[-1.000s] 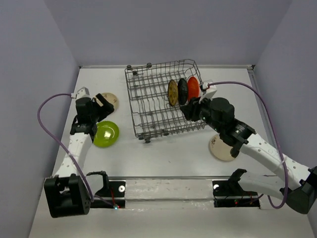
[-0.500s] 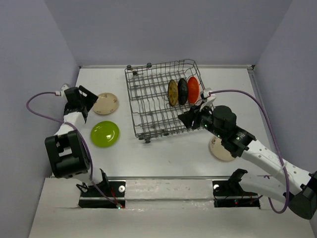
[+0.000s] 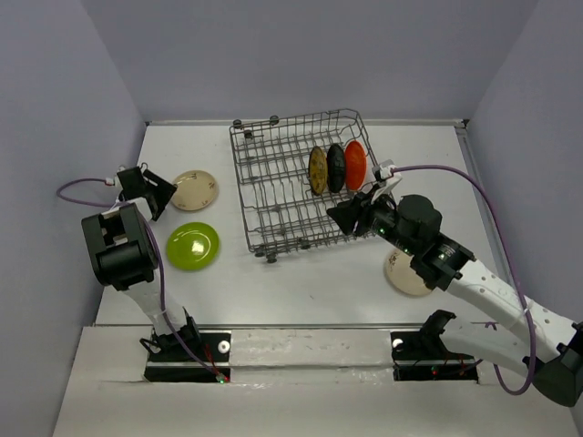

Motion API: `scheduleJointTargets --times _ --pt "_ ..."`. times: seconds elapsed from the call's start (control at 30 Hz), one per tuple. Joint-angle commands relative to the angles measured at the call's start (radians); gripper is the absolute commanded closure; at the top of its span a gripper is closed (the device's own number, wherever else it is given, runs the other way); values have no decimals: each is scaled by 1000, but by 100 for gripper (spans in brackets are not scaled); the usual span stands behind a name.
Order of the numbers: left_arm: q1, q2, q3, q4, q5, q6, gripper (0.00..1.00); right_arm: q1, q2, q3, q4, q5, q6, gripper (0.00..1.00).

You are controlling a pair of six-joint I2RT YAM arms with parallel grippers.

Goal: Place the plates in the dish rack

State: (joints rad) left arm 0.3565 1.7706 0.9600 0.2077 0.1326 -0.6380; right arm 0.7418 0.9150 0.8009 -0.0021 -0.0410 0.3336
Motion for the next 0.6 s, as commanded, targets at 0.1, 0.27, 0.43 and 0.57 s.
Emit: scheduleJointTargets --times 0.1,0.27,0.43,0.57 --pt "-4 95 60 39 84 1 32 8 8 -11 70 -19 10 53" --pt "-4 119 68 51 104 -3 49 8 16 -6 80 -25 15 53" --pt "-4 130 63 76 137 -23 74 8 38 -3 90 -33 21 53" --pt "-2 66 57 73 121 -20 94 8 62 7 94 -51 27 53"
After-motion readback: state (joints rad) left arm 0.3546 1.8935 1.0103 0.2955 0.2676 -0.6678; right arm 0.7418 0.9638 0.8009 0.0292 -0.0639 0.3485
